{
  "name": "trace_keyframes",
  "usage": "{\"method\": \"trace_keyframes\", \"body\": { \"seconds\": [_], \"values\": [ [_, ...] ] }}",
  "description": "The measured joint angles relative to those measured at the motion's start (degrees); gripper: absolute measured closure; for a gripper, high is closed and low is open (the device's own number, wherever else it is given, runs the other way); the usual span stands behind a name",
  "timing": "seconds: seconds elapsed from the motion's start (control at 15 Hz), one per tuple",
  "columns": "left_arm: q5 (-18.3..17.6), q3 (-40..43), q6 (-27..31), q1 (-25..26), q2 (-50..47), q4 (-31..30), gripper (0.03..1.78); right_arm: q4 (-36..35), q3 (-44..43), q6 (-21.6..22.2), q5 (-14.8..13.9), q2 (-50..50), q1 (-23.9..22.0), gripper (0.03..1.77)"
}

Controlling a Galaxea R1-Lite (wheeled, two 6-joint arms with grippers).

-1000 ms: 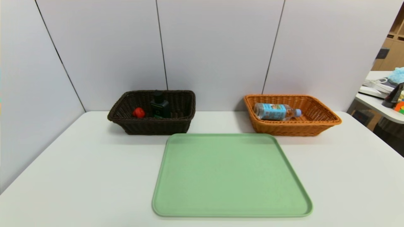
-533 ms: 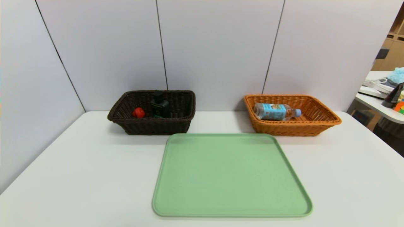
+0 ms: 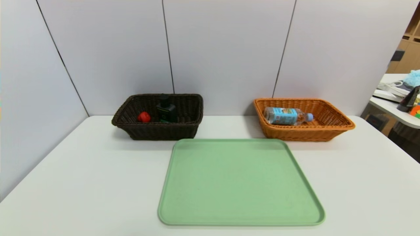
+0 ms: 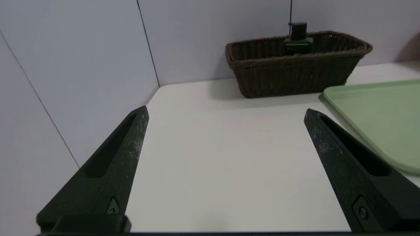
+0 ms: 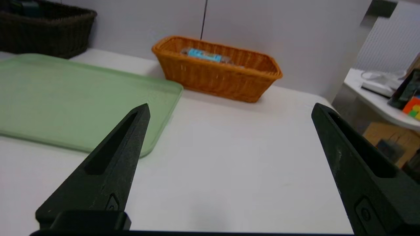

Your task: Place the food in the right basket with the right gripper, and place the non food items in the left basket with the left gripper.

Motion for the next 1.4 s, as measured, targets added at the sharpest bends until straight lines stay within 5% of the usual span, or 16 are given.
{"method": "trace_keyframes", "body": {
  "seconds": [0.4,0.8,1.4],
  "values": [
    [-2.45,0.33,-3.0,-0.11,0.02,13.76,0.12,9.96,0.16,4.94,-1.83,0.0,0.0,0.1],
    [-2.34,0.33,-8.86,-0.11,0.02,14.36,0.12,10.02,0.18,7.63,-2.56,0.0,0.0,0.1],
    [-2.32,0.33,-9.05,-0.11,0.02,14.29,0.12,10.0,0.21,7.74,-2.78,0.0,0.0,0.1]
  ]
}}
